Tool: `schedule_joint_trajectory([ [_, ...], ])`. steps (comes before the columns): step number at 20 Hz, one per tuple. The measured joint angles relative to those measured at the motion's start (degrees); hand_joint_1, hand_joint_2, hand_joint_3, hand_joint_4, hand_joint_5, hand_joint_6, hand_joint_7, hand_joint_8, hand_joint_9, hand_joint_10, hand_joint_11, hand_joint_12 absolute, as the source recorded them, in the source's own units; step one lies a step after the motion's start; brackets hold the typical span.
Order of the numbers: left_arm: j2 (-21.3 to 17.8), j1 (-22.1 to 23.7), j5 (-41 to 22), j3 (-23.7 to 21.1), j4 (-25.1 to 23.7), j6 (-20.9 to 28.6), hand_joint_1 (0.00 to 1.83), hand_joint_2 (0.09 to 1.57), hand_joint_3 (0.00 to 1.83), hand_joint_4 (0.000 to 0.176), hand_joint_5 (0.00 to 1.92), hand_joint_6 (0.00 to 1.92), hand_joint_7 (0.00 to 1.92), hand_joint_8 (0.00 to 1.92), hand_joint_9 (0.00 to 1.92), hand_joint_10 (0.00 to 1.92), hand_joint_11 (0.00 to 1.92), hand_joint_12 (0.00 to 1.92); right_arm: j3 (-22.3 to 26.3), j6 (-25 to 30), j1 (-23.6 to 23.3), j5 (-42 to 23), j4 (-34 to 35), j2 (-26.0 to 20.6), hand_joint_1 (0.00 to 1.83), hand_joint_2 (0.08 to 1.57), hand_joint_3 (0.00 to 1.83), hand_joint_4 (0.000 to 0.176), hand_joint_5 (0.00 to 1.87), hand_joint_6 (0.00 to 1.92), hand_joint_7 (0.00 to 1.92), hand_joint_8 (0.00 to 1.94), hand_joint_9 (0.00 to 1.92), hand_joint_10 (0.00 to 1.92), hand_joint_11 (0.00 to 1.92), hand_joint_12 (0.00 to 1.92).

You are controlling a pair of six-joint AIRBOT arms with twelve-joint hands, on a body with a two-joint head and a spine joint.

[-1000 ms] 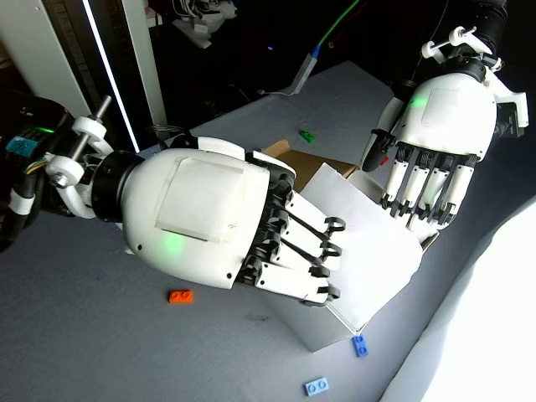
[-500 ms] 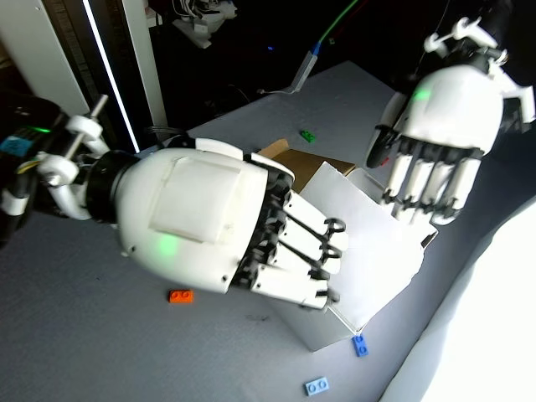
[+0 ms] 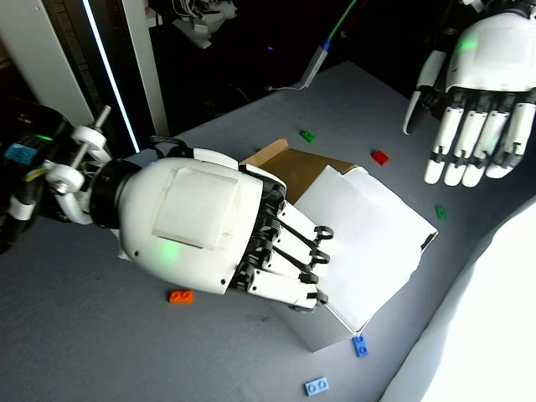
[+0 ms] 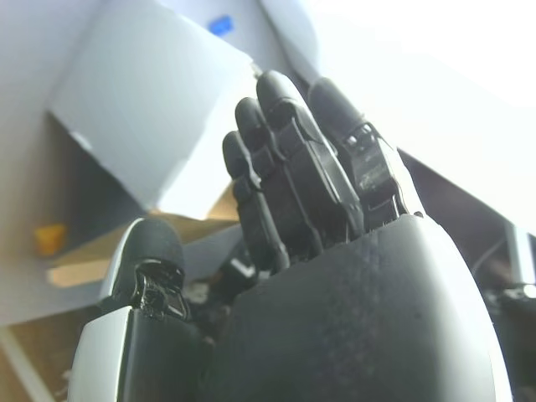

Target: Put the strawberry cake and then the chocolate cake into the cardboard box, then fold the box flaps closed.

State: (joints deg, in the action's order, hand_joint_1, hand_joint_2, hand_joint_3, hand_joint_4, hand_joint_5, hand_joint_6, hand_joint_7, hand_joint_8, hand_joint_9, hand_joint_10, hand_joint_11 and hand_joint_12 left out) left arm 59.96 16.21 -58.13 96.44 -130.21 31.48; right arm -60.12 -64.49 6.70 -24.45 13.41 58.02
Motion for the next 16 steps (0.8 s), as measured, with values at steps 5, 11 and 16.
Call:
schedule_joint_trajectory([
  [5, -3.15, -1.11, -3.78, -1.81, -2.45, 2.69, 0.26, 1.35, 0.00, 0.000, 0.63, 0.00, 0.71, 0.00, 0.71, 0.01, 0.05, 1.39, -0.70, -0.98, -0.48, 2.10, -1.62, 1.42, 0.20, 1.27, 0.00, 0.000, 0.69, 0.01, 0.75, 0.01, 0.82, 0.03, 0.22, 1.39],
  [11, -4.76, -9.09, -6.19, -4.50, 0.96, 1.92, 0.30, 1.34, 0.00, 0.000, 0.65, 0.01, 0.72, 0.00, 0.71, 0.01, 0.05, 1.41, -0.87, -1.81, -0.90, 4.83, -5.86, 2.12, 0.21, 1.26, 0.00, 0.000, 0.67, 0.00, 0.73, 0.00, 0.80, 0.02, 0.17, 1.42],
  [16, -6.93, -18.43, -5.68, -9.49, 7.41, -7.91, 0.27, 1.34, 0.00, 0.000, 0.65, 0.00, 0.71, 0.00, 0.70, 0.01, 0.03, 1.46, -0.87, -1.81, -0.90, 5.68, -5.97, 2.23, 0.18, 1.27, 0.00, 0.000, 0.67, 0.00, 0.74, 0.00, 0.82, 0.02, 0.19, 1.41],
])
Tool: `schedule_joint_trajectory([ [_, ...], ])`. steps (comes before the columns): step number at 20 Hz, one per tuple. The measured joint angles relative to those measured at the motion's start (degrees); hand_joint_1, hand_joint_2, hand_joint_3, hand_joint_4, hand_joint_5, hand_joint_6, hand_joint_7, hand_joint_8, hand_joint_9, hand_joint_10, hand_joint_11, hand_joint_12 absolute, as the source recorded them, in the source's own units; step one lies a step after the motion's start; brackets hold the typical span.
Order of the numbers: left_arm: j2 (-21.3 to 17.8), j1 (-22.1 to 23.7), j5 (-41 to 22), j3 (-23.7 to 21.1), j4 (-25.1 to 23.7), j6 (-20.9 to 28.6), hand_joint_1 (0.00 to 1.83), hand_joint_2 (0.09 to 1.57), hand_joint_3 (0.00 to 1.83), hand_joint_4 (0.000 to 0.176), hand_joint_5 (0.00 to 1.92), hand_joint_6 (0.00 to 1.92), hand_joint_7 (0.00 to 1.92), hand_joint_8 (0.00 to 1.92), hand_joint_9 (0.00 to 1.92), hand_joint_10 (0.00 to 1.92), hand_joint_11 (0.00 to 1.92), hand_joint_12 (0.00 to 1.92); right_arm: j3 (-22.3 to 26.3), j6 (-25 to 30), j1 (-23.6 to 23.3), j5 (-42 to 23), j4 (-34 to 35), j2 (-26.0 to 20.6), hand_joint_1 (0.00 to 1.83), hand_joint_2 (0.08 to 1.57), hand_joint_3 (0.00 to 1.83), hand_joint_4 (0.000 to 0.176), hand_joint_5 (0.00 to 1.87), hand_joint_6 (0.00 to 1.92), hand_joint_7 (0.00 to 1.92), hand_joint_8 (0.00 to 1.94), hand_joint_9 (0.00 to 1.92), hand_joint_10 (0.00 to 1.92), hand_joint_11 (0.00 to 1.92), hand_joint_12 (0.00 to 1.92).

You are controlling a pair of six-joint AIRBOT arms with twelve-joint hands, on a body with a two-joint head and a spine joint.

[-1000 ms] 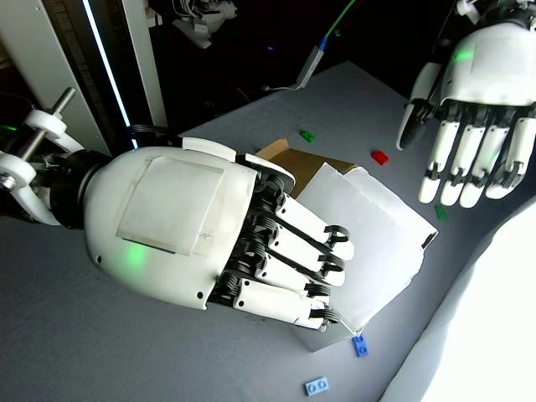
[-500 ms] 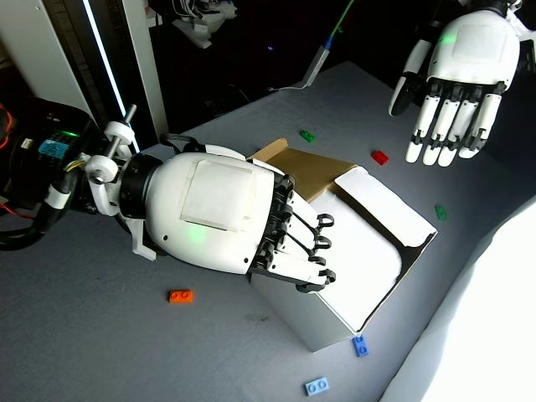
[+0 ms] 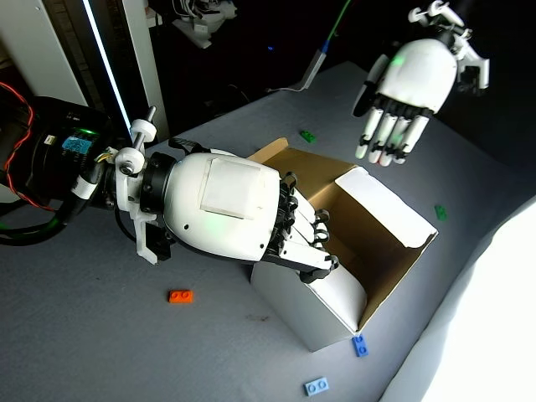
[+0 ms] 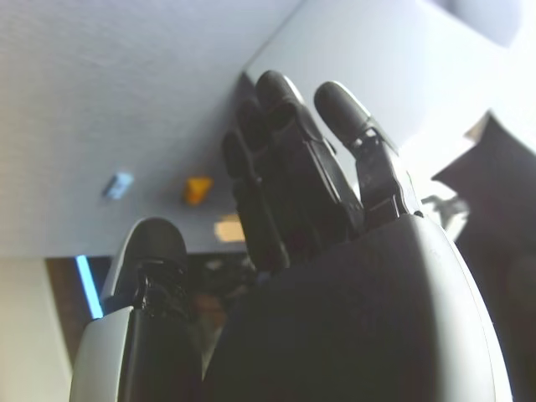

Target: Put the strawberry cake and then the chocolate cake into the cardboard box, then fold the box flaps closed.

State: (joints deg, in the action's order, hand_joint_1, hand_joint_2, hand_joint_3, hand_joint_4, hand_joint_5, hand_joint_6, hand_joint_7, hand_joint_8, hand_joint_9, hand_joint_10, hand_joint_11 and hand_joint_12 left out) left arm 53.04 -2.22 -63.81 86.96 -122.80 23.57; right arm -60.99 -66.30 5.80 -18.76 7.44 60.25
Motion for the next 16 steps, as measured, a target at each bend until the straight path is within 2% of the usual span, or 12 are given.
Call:
schedule_joint_trajectory([
  [3, -0.96, -2.93, 0.74, -2.75, 5.22, -3.91, 0.30, 1.34, 0.00, 0.000, 0.64, 0.00, 0.71, 0.00, 0.71, 0.01, 0.06, 1.39, 0.00, 0.07, 0.07, -0.26, 0.00, -0.02, 0.22, 1.26, 0.00, 0.000, 0.67, 0.00, 0.74, 0.00, 0.81, 0.02, 0.19, 1.40],
  [6, -1.01, -5.16, 1.01, -5.14, 7.06, -5.92, 0.29, 1.34, 0.00, 0.000, 0.63, 0.00, 0.71, 0.00, 0.70, 0.01, 0.05, 1.38, 0.07, 2.56, 0.02, -1.18, 0.04, -0.92, 0.27, 1.25, 0.00, 0.000, 0.68, 0.00, 0.73, 0.00, 0.80, 0.02, 0.17, 1.42],
  [9, -1.01, -7.54, 2.38, -7.06, 9.79, -7.96, 0.30, 1.34, 0.00, 0.000, 0.65, 0.01, 0.72, 0.01, 0.72, 0.02, 0.07, 1.39, 0.07, 2.82, -1.07, -1.81, 3.13, -2.58, 0.23, 1.26, 0.00, 0.000, 0.67, 0.00, 0.72, 0.00, 0.80, 0.01, 0.17, 1.42],
  [14, -0.98, -12.48, 5.49, -9.09, 14.29, -10.23, 0.31, 1.34, 0.00, 0.000, 0.64, 0.00, 0.71, 0.00, 0.71, 0.01, 0.07, 1.39, 1.36, 2.99, -1.03, -3.58, 10.29, -8.33, 0.18, 1.27, 0.00, 0.000, 0.66, 0.00, 0.72, 0.00, 0.80, 0.01, 0.18, 1.41],
  [16, -0.70, -14.51, 6.51, -9.88, 14.49, -10.60, 0.30, 1.34, 0.00, 0.000, 0.65, 0.00, 0.72, 0.00, 0.72, 0.01, 0.08, 1.38, 2.43, 5.31, 0.85, -5.40, 11.43, -11.34, 0.17, 1.27, 0.00, 0.000, 0.66, 0.00, 0.72, 0.00, 0.80, 0.01, 0.18, 1.41],
])
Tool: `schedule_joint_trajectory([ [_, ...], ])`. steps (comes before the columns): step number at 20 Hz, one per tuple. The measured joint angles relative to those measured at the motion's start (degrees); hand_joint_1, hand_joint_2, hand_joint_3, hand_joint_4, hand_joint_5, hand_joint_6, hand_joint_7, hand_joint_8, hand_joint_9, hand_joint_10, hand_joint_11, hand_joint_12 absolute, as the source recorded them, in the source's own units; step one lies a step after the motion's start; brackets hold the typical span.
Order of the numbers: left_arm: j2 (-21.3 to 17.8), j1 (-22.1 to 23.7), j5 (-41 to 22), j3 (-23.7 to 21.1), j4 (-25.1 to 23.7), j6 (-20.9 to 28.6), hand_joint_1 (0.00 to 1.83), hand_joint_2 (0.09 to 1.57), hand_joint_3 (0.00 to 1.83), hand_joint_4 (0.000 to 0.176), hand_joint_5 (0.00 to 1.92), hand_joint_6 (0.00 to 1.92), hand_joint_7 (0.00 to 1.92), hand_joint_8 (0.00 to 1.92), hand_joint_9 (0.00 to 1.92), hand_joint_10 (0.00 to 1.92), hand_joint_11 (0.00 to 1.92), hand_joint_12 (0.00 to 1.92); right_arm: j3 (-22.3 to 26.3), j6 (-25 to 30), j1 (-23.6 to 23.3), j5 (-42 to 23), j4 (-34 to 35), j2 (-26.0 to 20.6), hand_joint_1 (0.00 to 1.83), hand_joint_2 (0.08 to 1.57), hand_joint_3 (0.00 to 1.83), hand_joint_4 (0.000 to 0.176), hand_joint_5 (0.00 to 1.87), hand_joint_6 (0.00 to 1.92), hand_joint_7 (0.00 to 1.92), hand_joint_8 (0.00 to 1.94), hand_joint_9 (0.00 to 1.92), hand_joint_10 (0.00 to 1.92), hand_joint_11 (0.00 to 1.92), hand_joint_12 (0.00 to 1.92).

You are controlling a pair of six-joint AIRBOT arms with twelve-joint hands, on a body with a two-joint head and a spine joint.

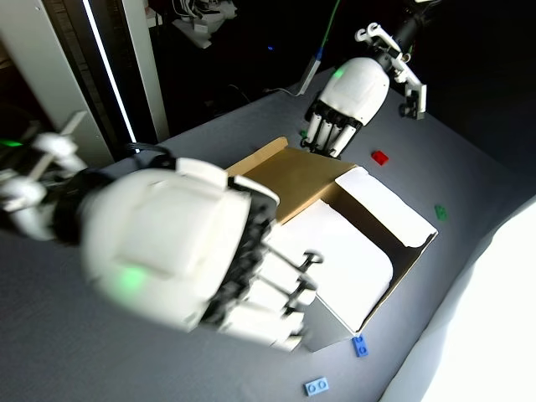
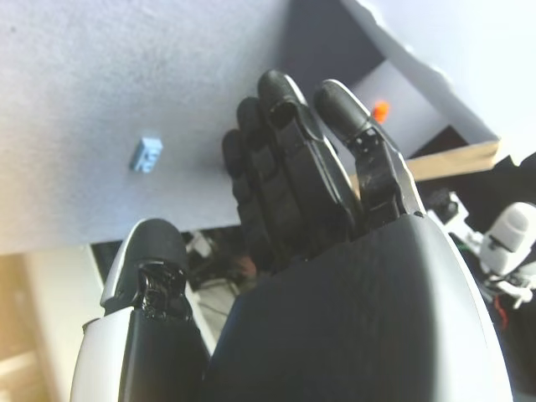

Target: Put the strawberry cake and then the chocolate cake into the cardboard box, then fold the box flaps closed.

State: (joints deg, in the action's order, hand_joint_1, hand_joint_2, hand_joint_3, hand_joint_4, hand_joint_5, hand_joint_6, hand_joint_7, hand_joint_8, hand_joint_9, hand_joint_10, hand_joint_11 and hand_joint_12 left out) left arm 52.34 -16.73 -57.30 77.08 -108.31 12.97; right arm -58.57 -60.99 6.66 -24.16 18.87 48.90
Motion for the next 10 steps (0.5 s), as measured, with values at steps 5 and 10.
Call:
schedule_joint_trajectory([
  [5, 0.96, -1.73, 1.81, -2.51, 3.69, -2.40, 0.28, 1.34, 0.00, 0.000, 0.65, 0.00, 0.72, 0.00, 0.72, 0.01, 0.08, 1.38, 3.39, 3.17, 4.35, -1.92, 7.45, -7.96, 0.17, 1.27, 0.00, 0.000, 0.66, 0.00, 0.73, 0.00, 0.81, 0.02, 0.18, 1.42],
  [10, 1.07, -1.95, 2.32, -4.28, 5.38, -3.10, 0.29, 1.34, 0.00, 0.000, 0.65, 0.01, 0.72, 0.00, 0.72, 0.01, 0.05, 1.40, 4.33, 3.56, 3.54, -1.09, 8.98, -10.64, 0.19, 1.27, 0.00, 0.000, 0.66, 0.00, 0.73, 0.00, 0.83, 0.02, 0.21, 1.41],
])
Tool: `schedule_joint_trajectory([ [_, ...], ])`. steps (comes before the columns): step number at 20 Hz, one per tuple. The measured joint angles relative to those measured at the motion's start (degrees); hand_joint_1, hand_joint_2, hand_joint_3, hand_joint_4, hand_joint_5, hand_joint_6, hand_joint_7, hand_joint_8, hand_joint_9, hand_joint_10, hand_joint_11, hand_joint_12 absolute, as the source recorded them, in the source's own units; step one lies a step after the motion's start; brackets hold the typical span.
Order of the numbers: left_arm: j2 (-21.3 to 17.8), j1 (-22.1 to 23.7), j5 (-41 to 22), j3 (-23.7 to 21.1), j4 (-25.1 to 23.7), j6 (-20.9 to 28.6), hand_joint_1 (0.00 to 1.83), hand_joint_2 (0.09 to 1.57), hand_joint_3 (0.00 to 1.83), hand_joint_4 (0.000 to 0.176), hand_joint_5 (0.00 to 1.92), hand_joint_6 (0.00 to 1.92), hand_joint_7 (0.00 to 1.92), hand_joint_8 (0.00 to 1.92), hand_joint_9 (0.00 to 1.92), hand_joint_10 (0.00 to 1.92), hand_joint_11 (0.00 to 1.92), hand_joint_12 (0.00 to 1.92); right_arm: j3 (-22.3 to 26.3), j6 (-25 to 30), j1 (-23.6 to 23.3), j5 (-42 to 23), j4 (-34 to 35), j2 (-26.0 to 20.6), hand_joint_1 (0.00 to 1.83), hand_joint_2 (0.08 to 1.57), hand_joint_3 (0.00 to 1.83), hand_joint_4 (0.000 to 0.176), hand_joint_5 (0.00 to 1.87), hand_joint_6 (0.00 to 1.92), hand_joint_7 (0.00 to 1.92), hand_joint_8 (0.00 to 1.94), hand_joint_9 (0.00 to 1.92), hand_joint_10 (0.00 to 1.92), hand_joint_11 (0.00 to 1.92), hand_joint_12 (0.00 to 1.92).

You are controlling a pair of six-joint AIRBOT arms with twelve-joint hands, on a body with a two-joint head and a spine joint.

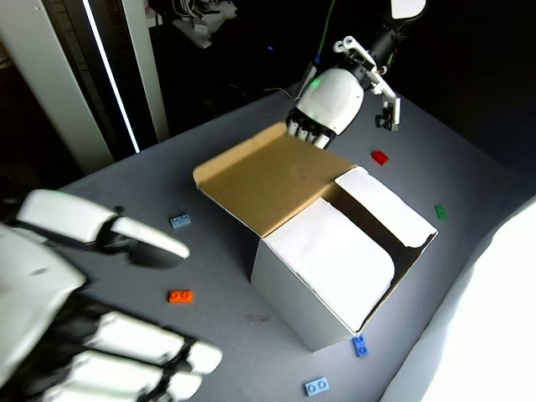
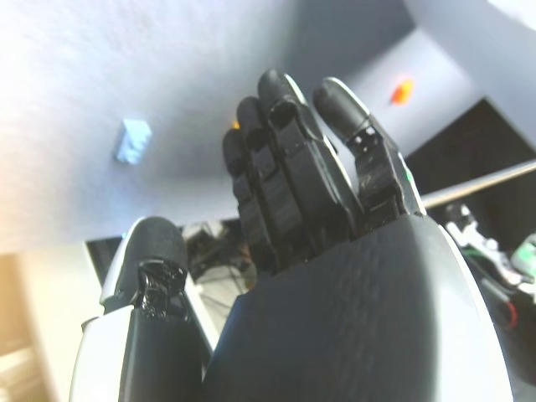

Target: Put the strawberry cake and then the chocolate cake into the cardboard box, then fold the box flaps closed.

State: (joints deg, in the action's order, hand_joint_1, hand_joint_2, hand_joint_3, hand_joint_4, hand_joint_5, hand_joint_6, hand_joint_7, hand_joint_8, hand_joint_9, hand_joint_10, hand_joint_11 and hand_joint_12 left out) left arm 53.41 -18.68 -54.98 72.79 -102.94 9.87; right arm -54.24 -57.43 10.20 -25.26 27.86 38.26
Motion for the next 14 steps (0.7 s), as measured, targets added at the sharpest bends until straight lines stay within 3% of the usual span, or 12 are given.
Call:
schedule_joint_trajectory([
  [5, -0.09, 3.45, -1.66, 1.11, 0.79, 2.67, 0.26, 1.34, 0.00, 0.000, 0.64, 0.00, 0.72, 0.00, 0.70, 0.00, 0.02, 1.41, 1.57, 0.07, 0.26, 2.05, -0.46, 0.63, 0.15, 1.28, 0.00, 0.000, 0.63, 0.00, 0.71, 0.00, 0.82, 0.02, 0.20, 1.41],
  [10, -0.42, 12.00, -4.42, 2.84, 3.65, 7.17, 0.29, 1.34, 0.00, 0.000, 0.64, 0.00, 0.70, 0.00, 0.70, 0.00, 0.03, 1.39, 1.79, 0.07, 0.24, 1.79, -0.46, 0.63, 0.15, 1.28, 0.00, 0.000, 0.65, 0.00, 0.73, 0.00, 0.84, 0.02, 0.22, 1.42],
  [14, -0.42, 18.40, -5.95, 4.04, 3.21, 9.44, 0.31, 1.34, 0.00, 0.000, 0.64, 0.00, 0.71, 0.00, 0.71, 0.01, 0.04, 1.40, 1.79, 0.09, 0.24, 1.73, -0.46, 0.63, 0.14, 1.28, 0.00, 0.000, 0.66, 0.01, 0.72, 0.00, 0.83, 0.02, 0.23, 1.41],
])
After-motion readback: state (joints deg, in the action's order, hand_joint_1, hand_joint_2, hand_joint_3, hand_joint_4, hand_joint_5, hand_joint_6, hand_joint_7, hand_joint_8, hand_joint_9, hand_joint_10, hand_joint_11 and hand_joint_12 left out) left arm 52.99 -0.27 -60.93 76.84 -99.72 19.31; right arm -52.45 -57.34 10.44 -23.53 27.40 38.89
